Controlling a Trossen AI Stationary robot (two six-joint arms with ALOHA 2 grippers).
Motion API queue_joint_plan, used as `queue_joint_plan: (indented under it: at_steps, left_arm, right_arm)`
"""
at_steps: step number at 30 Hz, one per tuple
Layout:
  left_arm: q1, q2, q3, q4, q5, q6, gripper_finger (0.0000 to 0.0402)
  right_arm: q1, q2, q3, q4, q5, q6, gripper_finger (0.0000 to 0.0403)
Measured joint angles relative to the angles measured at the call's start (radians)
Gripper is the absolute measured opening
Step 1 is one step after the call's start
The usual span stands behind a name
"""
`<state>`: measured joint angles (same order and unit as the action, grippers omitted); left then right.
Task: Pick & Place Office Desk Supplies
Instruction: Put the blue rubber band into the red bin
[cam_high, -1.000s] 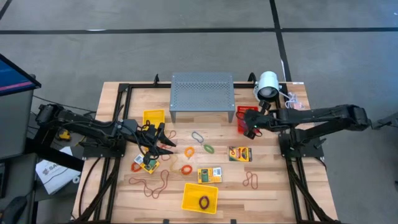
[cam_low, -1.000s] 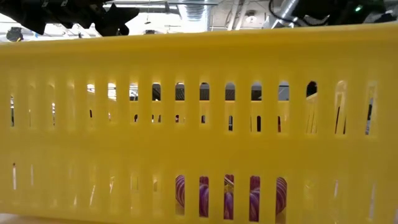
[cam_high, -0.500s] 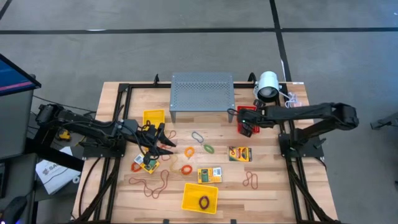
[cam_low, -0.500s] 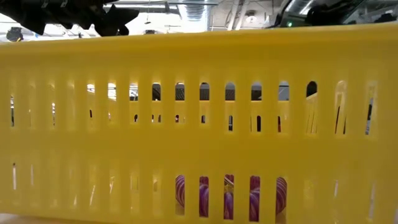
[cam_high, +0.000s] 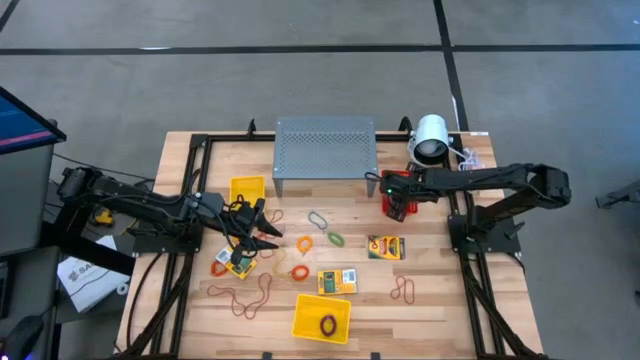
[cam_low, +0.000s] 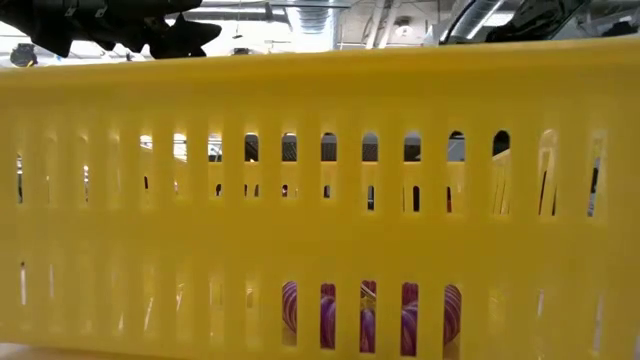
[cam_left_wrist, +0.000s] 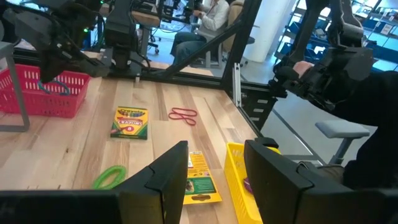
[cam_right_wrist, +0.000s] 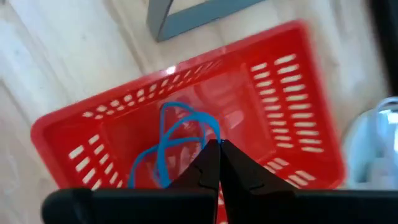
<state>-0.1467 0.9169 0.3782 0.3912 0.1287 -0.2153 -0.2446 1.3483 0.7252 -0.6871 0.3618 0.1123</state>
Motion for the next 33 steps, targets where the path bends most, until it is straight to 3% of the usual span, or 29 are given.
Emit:
queue_joint_plan:
  at_steps: [9,23,28,33]
  left_arm:
    - [0.0,0.0,0.0,-0.001,0.0,0.0,0.0155]
    - [0.0,0.0,0.0,0.009,0.0,-0.003,0.0155]
    - [0.0,0.0,0.0,0.009,0.0,-0.006,0.0155]
    - [0.0,0.0,0.0,0.009,0.0,-0.006,0.0155]
  right_arm:
    - [0.002,0.0,-0.099,0.085,-0.025,0.037,0.0]
    - [-0.001,0.0,-0.109,0.116,-0.106,0.019,0.0001]
    - [-0.001,0.0,-0.109,0.116,-0.107,0.019,0.0022]
    - [-0.001,0.0,-0.109,0.116,-0.11,0.018,0.0067]
